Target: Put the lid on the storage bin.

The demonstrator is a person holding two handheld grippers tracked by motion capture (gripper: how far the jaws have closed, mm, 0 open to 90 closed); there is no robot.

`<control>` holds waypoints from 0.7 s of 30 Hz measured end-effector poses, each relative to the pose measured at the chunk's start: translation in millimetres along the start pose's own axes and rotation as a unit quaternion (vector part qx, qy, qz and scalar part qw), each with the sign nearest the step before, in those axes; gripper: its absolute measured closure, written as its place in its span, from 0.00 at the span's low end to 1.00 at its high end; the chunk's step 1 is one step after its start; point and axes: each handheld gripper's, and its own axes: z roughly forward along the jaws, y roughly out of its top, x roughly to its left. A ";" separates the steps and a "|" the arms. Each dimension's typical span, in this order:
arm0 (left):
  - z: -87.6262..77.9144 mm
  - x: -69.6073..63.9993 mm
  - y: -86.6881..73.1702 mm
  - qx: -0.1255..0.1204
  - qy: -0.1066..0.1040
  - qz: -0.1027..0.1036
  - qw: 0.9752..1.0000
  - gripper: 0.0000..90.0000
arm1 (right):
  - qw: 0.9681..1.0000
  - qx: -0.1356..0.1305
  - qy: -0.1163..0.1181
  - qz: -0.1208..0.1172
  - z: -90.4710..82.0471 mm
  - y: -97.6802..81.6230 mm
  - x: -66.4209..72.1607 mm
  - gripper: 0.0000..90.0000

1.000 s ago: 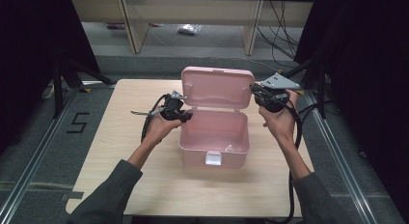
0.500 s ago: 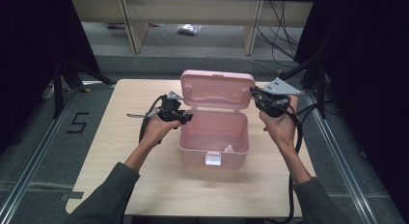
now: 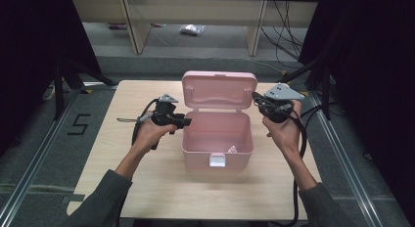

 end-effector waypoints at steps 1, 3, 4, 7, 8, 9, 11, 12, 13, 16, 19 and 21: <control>-0.6 1.4 -0.8 -0.001 -0.001 -0.001 1.000 0.67 | 1.000 0.001 0.000 -0.003 0.9 0.6 0.8 1.00; -2.2 2.0 -2.7 -0.003 -0.008 -0.002 1.000 0.67 | 1.000 -0.002 -0.005 0.010 0.6 1.0 1.8 0.98; -3.3 0.3 -3.1 -0.003 -0.008 0.002 1.000 0.68 | 1.000 -0.001 -0.005 0.010 0.0 1.3 0.8 0.97; -6.0 -2.2 -2.5 -0.001 -0.007 0.012 1.000 0.70 | 1.000 -0.006 -0.016 0.026 0.1 1.9 -4.1 0.92; -6.3 -2.4 -2.4 0.000 -0.007 0.013 1.000 0.70 | 0.999 -0.011 -0.019 0.029 0.6 2.3 -5.9 0.90; -6.4 -2.3 -2.4 0.001 -0.006 0.014 1.000 0.70 | 0.999 -0.008 -0.018 0.027 0.7 3.3 -8.1 0.88; -6.4 -1.7 -2.7 0.001 -0.008 0.012 1.000 0.70 | 0.999 -0.014 -0.023 0.027 1.9 5.2 -10.2 0.84; -6.4 -1.8 -2.7 0.001 -0.008 0.012 1.000 0.70 | 0.999 -0.011 -0.024 0.035 2.5 6.1 -9.6 0.82; -6.4 -1.8 -2.7 0.001 -0.007 0.012 1.000 0.70 | 0.999 -0.006 -0.023 0.034 4.4 8.0 -11.5 0.80; -6.0 -2.7 -2.7 0.002 -0.007 0.015 1.000 0.70 | 0.999 -0.001 -0.026 0.038 7.7 11.1 -13.5 0.76; -6.1 -3.5 -2.7 0.003 -0.006 0.018 1.000 0.71 | 0.999 -0.002 -0.021 0.033 12.7 14.3 -16.5 0.75; -6.3 -3.5 -2.7 0.002 -0.007 0.017 1.000 0.71 | 0.999 0.003 -0.020 0.035 14.4 15.8 -17.4 0.75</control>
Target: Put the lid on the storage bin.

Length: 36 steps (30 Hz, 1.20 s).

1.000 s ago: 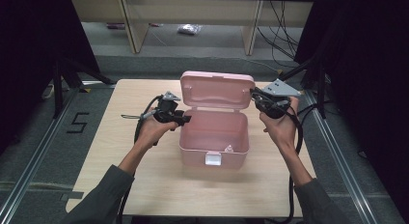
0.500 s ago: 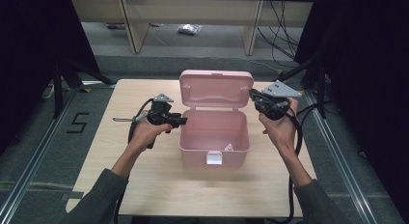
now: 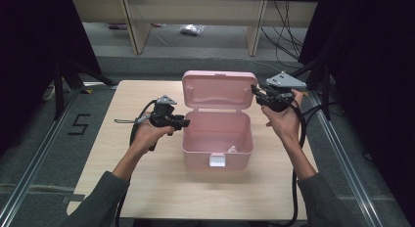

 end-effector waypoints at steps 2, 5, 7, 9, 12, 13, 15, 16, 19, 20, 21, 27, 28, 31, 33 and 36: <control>-0.1 0.0 -0.1 0.000 0.000 0.000 1.000 0.71 | 1.000 -0.005 0.003 0.003 2.2 1.1 -0.4 0.76; -0.1 -0.5 -0.1 0.000 0.001 0.001 1.000 0.71 | 1.000 0.002 0.006 0.007 2.5 3.1 1.0 0.77; -0.1 -0.4 -0.1 0.000 0.001 0.001 1.000 0.71 | 1.000 0.004 0.009 0.010 3.4 4.4 2.8 0.81; -0.1 -0.3 -0.1 -0.001 0.002 0.002 1.000 0.71 | 1.000 -0.007 0.007 -0.001 5.1 5.3 3.1 0.87; -0.2 -0.4 -0.2 -0.002 0.002 0.003 1.000 0.72 | 1.000 -0.005 0.002 -0.004 4.8 6.6 2.4 0.91; -0.2 -0.2 -0.2 -0.002 0.001 0.003 1.000 0.72 | 1.000 -0.007 0.000 -0.002 5.1 6.5 2.6 0.91; -0.1 -0.2 -0.3 -0.004 0.002 0.002 1.000 0.72 | 1.000 -0.005 -0.001 -0.007 4.6 6.6 3.0 0.91; -0.1 -0.2 -0.4 -0.004 0.002 0.002 1.000 0.72 | 1.000 0.001 0.002 0.002 3.9 6.8 4.8 0.91; -0.3 -0.1 -0.7 -0.005 0.002 0.002 1.000 0.72 | 1.000 -0.003 0.002 -0.006 1.5 5.7 5.0 0.91; -0.3 -0.1 -0.7 -0.005 0.002 0.002 1.000 0.73 | 1.000 -0.007 0.001 -0.004 0.4 4.5 5.9 0.92; -0.3 -0.2 -0.8 -0.005 0.002 0.001 1.000 0.73 | 1.000 -0.007 0.004 -0.007 -0.5 3.8 5.6 0.92; -1.6 -0.6 -1.1 -0.006 0.002 0.001 1.000 0.73 | 1.000 -0.011 0.007 -0.007 -8.7 -1.3 9.9 0.92; -1.8 -0.6 -1.1 -0.007 0.002 -0.001 1.000 0.72 | 1.000 -0.012 0.007 -0.004 -10.1 -2.7 11.0 0.92; -4.6 0.4 -1.1 -0.013 0.003 -0.004 1.000 0.71 | 1.000 -0.015 0.009 -0.015 -13.0 -4.7 10.9 0.92; -7.3 0.2 -1.0 -0.016 0.001 -0.006 1.000 0.70 | 1.000 -0.015 0.010 -0.009 -15.7 -6.5 13.5 0.92; -12.3 -0.6 -0.9 -0.020 0.001 -0.004 1.000 0.69 | 1.000 -0.021 0.011 -0.019 -17.7 -8.6 13.7 0.92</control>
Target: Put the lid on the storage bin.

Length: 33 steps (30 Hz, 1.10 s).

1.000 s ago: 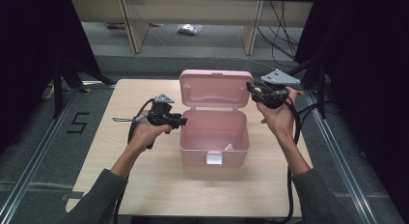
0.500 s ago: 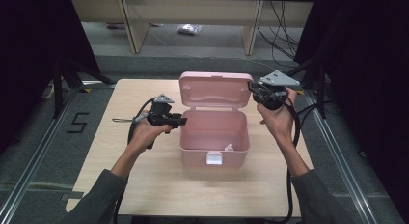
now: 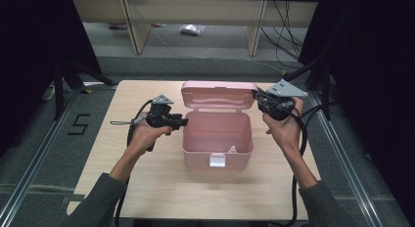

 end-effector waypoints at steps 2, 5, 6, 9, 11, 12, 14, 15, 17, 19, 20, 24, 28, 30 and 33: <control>-4.1 -1.0 -0.1 -0.003 -0.001 0.000 1.000 0.68 | 1.000 0.006 0.003 0.007 -2.8 -2.1 2.4 0.91; -10.2 -2.4 -1.6 -0.012 -0.008 -0.003 1.000 0.66 | 1.000 0.004 0.002 0.002 -5.0 -3.6 3.7 0.91; -12.9 -2.3 -2.3 -0.009 -0.008 0.003 1.000 0.66 | 1.000 0.005 0.001 -0.006 -6.5 -3.7 3.2 0.91; -22.4 -3.5 -5.5 -0.014 -0.011 0.006 1.000 0.64 | 1.000 0.010 0.005 -0.004 -9.6 -5.5 5.6 0.90; -28.2 -4.8 -7.9 -0.027 -0.011 -0.004 1.000 0.62 | 1.000 0.012 0.010 -0.003 -11.6 -7.1 6.0 0.90; -31.3 -4.3 -8.9 -0.029 -0.010 -0.002 1.000 0.61 | 1.000 0.008 0.008 -0.008 -12.3 -8.4 6.1 0.90; -39.0 -4.2 -12.7 -0.034 -0.007 -0.003 0.999 0.60 | 1.000 0.010 0.014 -0.005 -14.2 -10.5 7.2 0.90; -41.5 -4.5 -14.4 -0.036 -0.006 -0.002 0.999 0.60 | 1.000 0.005 0.012 -0.016 -14.8 -11.3 6.9 0.90; -45.3 -4.7 -17.3 -0.032 -0.006 0.004 0.999 0.59 | 1.000 0.004 0.010 -0.013 -16.6 -13.0 8.5 0.89; -47.4 -6.7 -20.5 -0.033 -0.001 0.005 0.999 0.58 | 1.000 0.006 0.010 -0.011 -18.2 -14.5 11.1 0.89; -48.9 -7.0 -21.9 -0.027 -0.003 0.009 1.000 0.57 | 1.000 0.006 0.008 -0.015 -19.0 -15.2 11.8 0.89; -54.4 -8.3 -27.2 -0.027 0.000 0.010 1.000 0.56 | 1.000 0.003 0.010 -0.020 -22.0 -18.6 14.2 0.88; -60.4 -13.4 -32.2 -0.029 -0.005 0.013 0.999 0.55 | 1.000 0.004 0.017 -0.015 -25.8 -22.6 15.7 0.87; -61.7 -16.6 -35.1 -0.025 -0.006 0.016 1.000 0.53 | 1.000 0.006 0.022 -0.016 -28.1 -25.0 16.9 0.87; -62.9 -18.6 -40.2 -0.009 -0.007 0.029 1.000 0.51 | 1.000 0.003 0.023 -0.013 -31.2 -28.9 19.0 0.87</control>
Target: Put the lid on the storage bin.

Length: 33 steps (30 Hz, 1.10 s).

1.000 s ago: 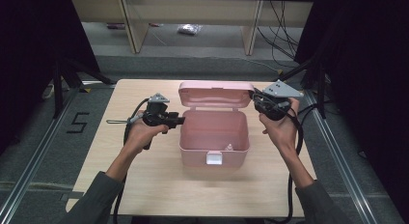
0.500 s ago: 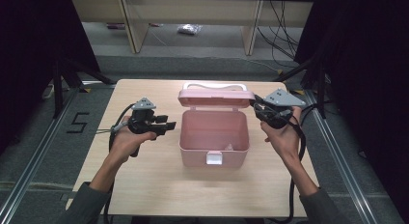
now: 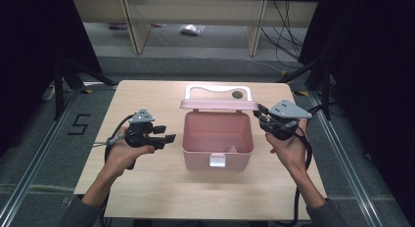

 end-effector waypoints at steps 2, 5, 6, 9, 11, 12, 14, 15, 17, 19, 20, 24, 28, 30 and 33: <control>0.5 -2.3 -4.2 -0.002 -0.002 -0.008 1.000 0.51 | 1.000 -0.001 0.004 -0.001 -2.2 -2.8 0.3 0.88; -0.2 -4.4 -9.2 -0.005 -0.017 -0.020 1.000 0.50 | 1.000 -0.003 0.009 0.002 -6.0 -7.1 1.4 0.89; -1.4 -5.6 -11.2 -0.005 -0.015 -0.018 1.000 0.49 | 1.000 -0.003 0.013 0.005 -7.0 -7.7 2.3 0.89; -3.4 -7.4 -16.0 -0.009 -0.012 -0.018 1.000 0.49 | 1.000 -0.010 0.013 0.009 -10.6 -11.1 4.1 0.90; -4.2 -7.6 -18.8 -0.008 -0.009 -0.018 1.000 0.48 | 1.000 -0.013 0.014 0.013 -11.9 -13.0 5.1 0.90; -4.5 -7.2 -20.1 -0.008 -0.009 -0.018 1.000 0.48 | 1.000 -0.014 0.013 0.020 -12.5 -13.8 6.7 0.90; -5.5 -5.9 -22.5 -0.001 -0.014 -0.013 1.000 0.48 | 1.000 -0.015 0.012 0.013 -13.3 -14.6 6.5 0.90; -4.9 -6.6 -23.5 -0.007 -0.012 -0.019 1.000 0.48 | 1.000 -0.011 0.016 0.021 -14.4 -14.8 8.0 0.90; -5.7 -7.0 -26.2 -0.010 -0.009 -0.020 1.000 0.48 | 1.000 -0.014 0.016 0.022 -15.0 -15.7 8.5 0.90; -6.8 -6.6 -29.0 -0.010 -0.013 -0.021 1.000 0.48 | 0.999 -0.013 0.018 0.023 -15.6 -16.9 8.7 0.90; -7.9 -6.2 -30.5 -0.008 -0.012 -0.020 1.000 0.48 | 1.000 -0.010 0.021 0.021 -16.5 -17.4 8.7 0.90; -8.5 -7.5 -36.1 -0.009 -0.008 -0.020 1.000 0.48 | 0.999 -0.013 0.021 0.021 -18.2 -21.3 10.4 0.89; -7.8 -9.6 -40.7 -0.006 -0.002 -0.015 1.000 0.48 | 0.999 -0.014 0.023 0.017 -20.5 -25.2 10.8 0.89; -7.9 -9.5 -42.8 -0.001 -0.005 -0.008 1.000 0.48 | 0.999 -0.018 0.028 0.018 -21.3 -28.2 10.6 0.89; -7.9 -9.9 -46.6 0.012 -0.004 0.003 1.000 0.47 | 0.999 -0.015 0.033 0.032 -21.5 -33.0 12.7 0.88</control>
